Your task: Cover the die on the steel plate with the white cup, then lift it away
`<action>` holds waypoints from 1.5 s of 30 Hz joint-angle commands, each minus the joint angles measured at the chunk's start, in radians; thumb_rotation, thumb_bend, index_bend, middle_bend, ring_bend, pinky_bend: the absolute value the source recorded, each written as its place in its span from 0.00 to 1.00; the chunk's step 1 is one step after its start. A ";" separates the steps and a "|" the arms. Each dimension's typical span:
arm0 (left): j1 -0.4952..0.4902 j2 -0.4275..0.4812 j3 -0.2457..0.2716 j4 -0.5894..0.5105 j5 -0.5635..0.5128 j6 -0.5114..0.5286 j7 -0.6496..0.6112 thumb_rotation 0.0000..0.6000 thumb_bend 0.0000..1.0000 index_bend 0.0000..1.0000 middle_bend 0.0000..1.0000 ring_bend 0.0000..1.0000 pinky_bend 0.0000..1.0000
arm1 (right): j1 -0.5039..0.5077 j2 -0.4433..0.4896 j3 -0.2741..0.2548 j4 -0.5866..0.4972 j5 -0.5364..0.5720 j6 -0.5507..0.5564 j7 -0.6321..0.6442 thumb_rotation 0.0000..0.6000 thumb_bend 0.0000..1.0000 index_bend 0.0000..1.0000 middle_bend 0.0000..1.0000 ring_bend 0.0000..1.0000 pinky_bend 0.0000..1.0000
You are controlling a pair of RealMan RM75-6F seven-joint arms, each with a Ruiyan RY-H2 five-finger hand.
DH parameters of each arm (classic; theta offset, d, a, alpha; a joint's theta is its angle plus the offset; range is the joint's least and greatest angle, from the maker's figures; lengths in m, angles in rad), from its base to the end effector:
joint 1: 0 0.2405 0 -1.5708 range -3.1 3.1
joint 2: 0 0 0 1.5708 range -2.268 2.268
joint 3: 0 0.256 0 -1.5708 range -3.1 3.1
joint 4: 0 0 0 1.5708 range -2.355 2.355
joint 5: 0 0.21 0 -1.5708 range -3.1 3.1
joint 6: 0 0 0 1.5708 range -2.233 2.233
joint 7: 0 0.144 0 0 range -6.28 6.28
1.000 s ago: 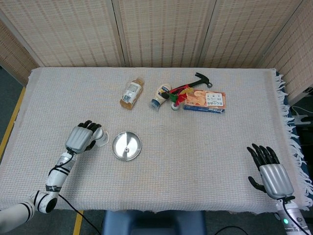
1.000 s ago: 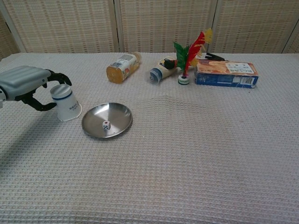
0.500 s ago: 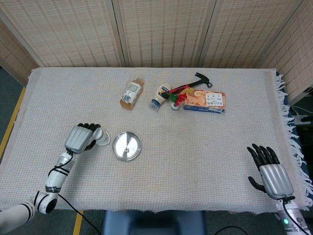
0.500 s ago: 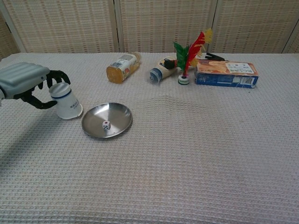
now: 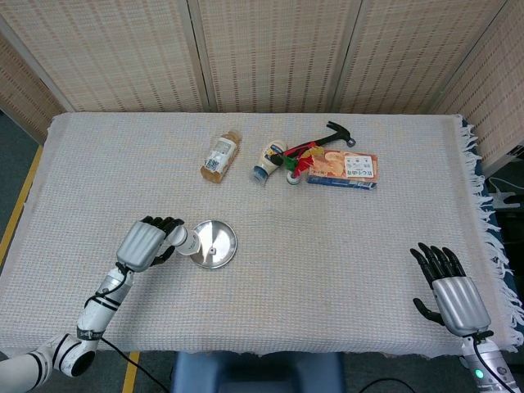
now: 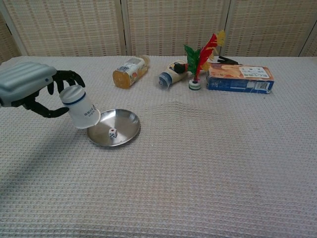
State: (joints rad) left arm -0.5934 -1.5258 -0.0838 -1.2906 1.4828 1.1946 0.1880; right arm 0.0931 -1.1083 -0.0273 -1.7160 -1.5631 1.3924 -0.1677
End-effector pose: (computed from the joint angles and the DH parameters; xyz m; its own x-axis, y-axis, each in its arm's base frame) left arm -0.2044 0.3234 0.0187 0.5348 0.0068 0.8450 0.7581 -0.4454 -0.4762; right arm -0.2914 -0.1631 0.1279 0.4746 -0.1596 0.8656 -0.8800 -0.1048 0.4632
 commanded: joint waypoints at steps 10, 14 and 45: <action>-0.015 -0.074 0.010 -0.016 0.022 -0.011 0.099 1.00 0.36 0.45 0.53 0.40 0.46 | 0.004 0.004 -0.012 -0.002 -0.018 -0.011 0.012 1.00 0.17 0.00 0.00 0.00 0.00; -0.024 -0.104 0.000 0.009 0.018 -0.015 0.113 1.00 0.37 0.45 0.53 0.40 0.46 | 0.003 0.006 -0.012 -0.003 -0.020 -0.009 0.015 1.00 0.17 0.00 0.00 0.00 0.00; -0.054 -0.196 -0.020 0.172 0.004 -0.016 0.127 1.00 0.41 0.49 0.60 0.43 0.47 | 0.007 0.007 -0.007 -0.002 -0.002 -0.021 0.015 1.00 0.17 0.00 0.00 0.00 0.00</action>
State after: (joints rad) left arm -0.6498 -1.7301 -0.1091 -1.1029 1.4828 1.1794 0.3265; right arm 0.1005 -1.1017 -0.0338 -1.7177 -1.5655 1.3713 -0.1525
